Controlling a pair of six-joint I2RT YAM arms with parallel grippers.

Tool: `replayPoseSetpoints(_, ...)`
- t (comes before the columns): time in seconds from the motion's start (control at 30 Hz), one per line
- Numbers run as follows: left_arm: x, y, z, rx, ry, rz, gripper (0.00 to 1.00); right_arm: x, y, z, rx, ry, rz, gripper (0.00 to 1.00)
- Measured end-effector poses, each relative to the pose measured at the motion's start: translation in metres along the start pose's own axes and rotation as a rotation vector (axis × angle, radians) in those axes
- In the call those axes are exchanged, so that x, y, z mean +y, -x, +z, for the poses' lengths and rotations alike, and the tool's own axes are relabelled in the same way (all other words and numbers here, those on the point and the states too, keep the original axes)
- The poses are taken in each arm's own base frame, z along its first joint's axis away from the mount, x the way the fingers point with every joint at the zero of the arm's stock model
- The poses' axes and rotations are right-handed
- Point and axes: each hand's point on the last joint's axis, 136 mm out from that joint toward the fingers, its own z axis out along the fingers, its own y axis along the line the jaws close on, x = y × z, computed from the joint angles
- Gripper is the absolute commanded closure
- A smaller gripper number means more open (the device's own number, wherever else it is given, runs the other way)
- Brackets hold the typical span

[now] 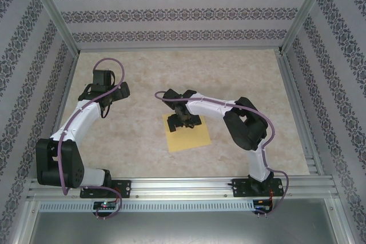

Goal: Fold a paper plane with a square sheet of paper (pick it up from the middle)
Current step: Fold the square sheet of paper in half at the center of the table.

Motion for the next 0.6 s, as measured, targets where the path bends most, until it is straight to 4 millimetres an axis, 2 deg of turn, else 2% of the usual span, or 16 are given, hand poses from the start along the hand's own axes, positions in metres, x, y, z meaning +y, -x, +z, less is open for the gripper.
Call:
replayPoseSetpoints(0.23,0.0,0.0,0.0,0.002,0.0,-0.001,0.0,0.001,-0.001,0.007,0.014,0.0,0.012,0.19)
replayPoseSetpoints(0.33,0.0,-0.001,0.0,0.003,-0.001,-0.004,0.0,0.002,-0.001,0.007,0.013,0.005,0.02,0.31)
replayPoseSetpoints(0.47,-0.002,-0.001,0.0,0.007,-0.012,-0.011,0.0,0.003,0.0,0.007,0.009,0.012,0.023,0.41)
replayPoseSetpoints(0.6,-0.007,-0.003,0.0,0.019,-0.042,-0.026,0.0,0.011,0.003,0.003,-0.01,0.059,0.024,0.64)
